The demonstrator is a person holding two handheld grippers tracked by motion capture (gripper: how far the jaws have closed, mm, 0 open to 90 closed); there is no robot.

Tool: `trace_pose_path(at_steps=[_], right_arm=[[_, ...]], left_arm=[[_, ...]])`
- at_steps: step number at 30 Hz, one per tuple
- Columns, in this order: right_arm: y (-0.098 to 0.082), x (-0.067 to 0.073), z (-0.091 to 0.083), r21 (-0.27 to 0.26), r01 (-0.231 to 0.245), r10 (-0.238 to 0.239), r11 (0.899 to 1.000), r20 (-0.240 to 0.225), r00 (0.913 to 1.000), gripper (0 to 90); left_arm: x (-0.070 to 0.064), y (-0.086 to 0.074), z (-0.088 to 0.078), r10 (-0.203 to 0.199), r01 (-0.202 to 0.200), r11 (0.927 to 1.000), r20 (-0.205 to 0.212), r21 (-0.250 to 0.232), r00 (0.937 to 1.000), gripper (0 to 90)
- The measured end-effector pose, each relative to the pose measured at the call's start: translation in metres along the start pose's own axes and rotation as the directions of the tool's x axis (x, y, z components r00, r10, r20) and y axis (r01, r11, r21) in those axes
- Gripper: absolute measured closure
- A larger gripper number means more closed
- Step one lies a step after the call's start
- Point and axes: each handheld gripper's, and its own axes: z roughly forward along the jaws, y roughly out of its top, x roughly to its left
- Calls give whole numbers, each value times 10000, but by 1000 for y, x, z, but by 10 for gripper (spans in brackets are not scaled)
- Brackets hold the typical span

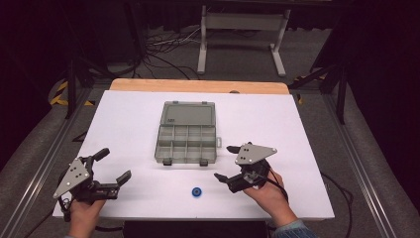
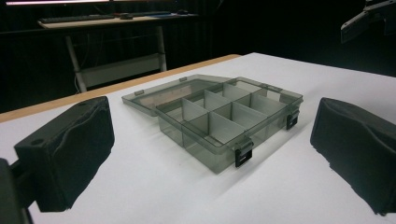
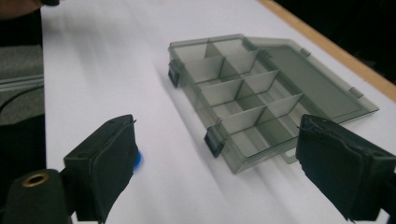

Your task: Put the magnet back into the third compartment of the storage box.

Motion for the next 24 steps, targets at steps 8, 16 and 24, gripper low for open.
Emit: trace_pose_path(at_steps=[8,16,24], right_arm=[[12,1,7,1547,243,-133,9877,-717,9973,141],[23,4,17,3284,727,-373,9417,-1129,9929,155],[26,4,24,4148,852,-321,9059,-1334,9905,179]], left_arm=[[0,0,0,19,-19,10000,26,75,10000,4],[0,0,0,11,-11,10000,16,57,10000,4],[0,-1,1,3,-3,10000,28,57,10000,4]])
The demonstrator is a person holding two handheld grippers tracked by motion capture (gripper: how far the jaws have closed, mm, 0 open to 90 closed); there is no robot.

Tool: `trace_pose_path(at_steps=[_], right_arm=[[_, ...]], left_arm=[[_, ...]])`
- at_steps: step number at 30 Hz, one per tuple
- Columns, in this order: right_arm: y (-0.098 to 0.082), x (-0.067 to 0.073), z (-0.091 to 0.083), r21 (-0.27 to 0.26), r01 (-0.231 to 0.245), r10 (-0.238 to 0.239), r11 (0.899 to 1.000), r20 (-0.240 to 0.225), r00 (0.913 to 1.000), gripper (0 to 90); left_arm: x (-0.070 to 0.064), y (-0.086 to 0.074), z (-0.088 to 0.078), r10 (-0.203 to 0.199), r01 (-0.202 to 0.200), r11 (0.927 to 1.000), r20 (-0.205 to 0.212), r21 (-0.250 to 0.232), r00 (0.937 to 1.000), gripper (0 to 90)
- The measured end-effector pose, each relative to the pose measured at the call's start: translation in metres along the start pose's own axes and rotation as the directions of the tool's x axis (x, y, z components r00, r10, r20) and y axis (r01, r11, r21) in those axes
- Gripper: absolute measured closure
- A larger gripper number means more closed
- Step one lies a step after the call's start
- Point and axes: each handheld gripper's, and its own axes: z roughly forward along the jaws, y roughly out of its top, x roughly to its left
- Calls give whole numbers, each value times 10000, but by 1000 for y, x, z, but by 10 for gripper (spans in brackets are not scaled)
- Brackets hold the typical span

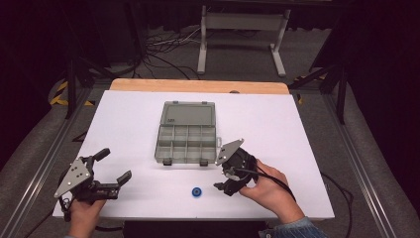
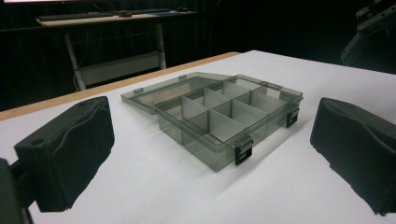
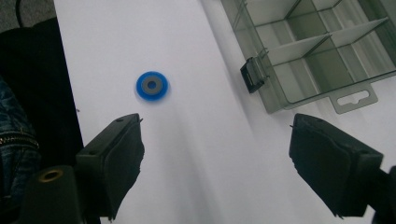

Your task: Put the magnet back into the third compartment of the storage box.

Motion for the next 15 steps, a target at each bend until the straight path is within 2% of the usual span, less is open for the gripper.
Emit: trace_pose_path(at_steps=[6,12,15], right_arm=[[3,0,2,215,111,-109,9997,-120,9999,192],[5,0,6,903,147,-122,9958,-277,9995,194],[6,0,8,873,159,-136,9961,-267,9996,197]], left_arm=[[0,0,0,13,-13,10000,-7,32,10000,4],[0,0,0,16,-16,10000,-1,30,10000,4],[0,0,0,28,-27,10000,-2,39,10000,4]])
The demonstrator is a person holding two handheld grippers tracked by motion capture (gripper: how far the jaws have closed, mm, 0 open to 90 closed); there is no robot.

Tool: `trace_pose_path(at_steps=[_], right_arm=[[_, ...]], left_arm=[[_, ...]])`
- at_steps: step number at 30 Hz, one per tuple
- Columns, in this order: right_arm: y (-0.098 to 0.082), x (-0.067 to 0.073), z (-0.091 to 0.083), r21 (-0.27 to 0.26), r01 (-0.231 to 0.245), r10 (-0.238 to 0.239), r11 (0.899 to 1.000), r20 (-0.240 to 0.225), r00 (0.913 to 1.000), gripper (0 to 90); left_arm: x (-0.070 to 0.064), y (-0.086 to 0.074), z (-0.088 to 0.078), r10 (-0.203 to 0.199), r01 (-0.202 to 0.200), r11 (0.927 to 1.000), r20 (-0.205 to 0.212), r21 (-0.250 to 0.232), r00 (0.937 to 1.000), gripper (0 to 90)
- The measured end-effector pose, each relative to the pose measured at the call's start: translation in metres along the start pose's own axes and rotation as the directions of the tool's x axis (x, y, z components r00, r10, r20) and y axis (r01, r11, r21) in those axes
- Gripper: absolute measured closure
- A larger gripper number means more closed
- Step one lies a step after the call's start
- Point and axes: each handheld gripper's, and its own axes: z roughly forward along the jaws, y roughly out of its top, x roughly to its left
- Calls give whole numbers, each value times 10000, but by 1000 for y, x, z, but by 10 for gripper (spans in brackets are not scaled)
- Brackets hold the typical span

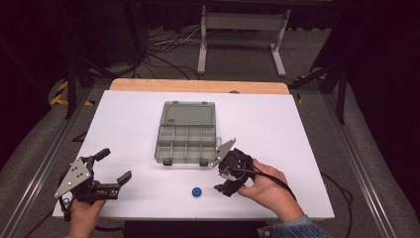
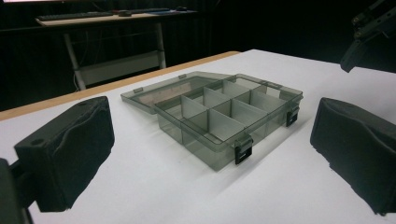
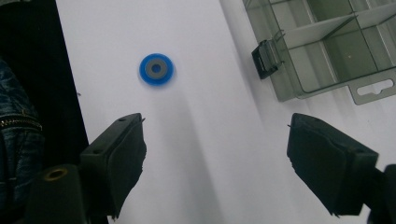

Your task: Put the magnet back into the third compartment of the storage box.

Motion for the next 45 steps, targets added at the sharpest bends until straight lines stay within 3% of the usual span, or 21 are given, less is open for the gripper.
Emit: trace_pose_path(at_steps=[8,22,41,45], right_arm=[[9,2,12,-184,201,-207,9996,-336,9992,219],[33,13,47,245,734,-707,9970,-955,9929,225],[38,27,77,703,1183,-1064,9905,-1533,9824,252],[38,28,80,752,1091,-961,9912,-1583,9827,260]], left_arm=[[0,0,0,-9,9,10000,-13,-9,10000,4],[1,0,-1,-25,25,10000,-21,-17,10000,4],[1,0,-1,-21,21,10000,-5,-18,10000,4],[1,0,-1,-23,23,10000,-3,-18,10000,4]])
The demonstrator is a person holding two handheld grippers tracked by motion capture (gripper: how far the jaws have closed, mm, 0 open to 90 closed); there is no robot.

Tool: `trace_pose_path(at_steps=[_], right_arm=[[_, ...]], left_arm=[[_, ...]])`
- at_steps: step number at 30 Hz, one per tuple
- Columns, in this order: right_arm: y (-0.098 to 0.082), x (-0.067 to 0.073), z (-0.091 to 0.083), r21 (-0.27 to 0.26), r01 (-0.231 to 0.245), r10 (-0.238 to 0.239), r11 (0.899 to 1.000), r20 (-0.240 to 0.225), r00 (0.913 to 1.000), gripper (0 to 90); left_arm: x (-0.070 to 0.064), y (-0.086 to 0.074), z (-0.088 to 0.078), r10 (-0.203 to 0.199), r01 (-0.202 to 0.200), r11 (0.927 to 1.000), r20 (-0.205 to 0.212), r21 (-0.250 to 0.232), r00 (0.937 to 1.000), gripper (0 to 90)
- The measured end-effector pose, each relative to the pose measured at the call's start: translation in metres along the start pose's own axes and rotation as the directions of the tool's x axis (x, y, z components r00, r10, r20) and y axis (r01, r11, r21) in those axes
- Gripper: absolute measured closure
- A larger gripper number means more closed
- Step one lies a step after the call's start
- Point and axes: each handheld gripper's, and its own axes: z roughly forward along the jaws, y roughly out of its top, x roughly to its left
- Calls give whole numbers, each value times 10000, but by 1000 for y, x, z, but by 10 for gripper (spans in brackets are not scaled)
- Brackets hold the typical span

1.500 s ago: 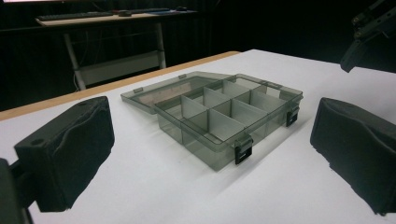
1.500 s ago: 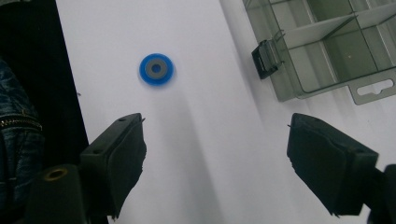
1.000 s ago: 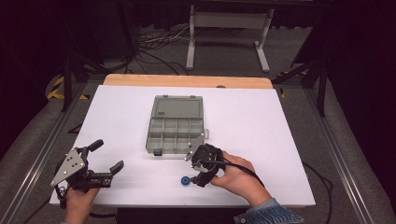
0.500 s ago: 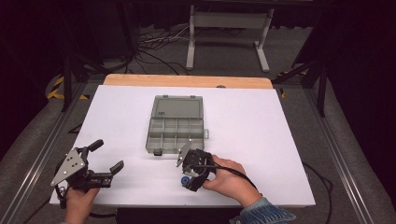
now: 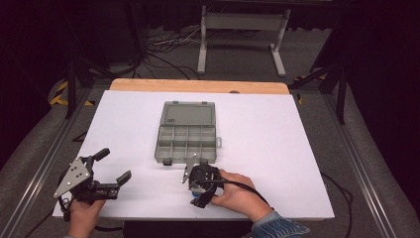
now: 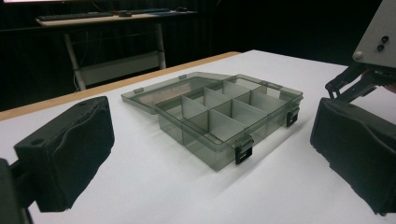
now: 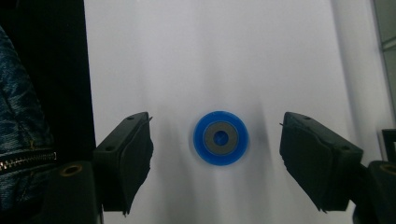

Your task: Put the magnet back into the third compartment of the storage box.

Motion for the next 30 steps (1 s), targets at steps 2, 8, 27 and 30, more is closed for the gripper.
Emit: trace_pose_path(at_steps=[2,8,27,30], right_arm=[[0,0,3,47,19,-19,10000,-40,10000,280],[0,1,5,61,140,-139,9999,-145,9998,362],[0,0,4,20,51,-52,10000,143,9999,620],[0,0,1,-251,78,-76,9997,57,10000,621]], left_arm=[[0,0,0,5,-5,10000,0,-2,10000,4],[0,0,0,-4,4,10000,17,-16,10000,4],[0,0,0,-35,35,10000,1,-21,10000,4],[0,0,0,-27,27,10000,-11,-28,10000,4]])
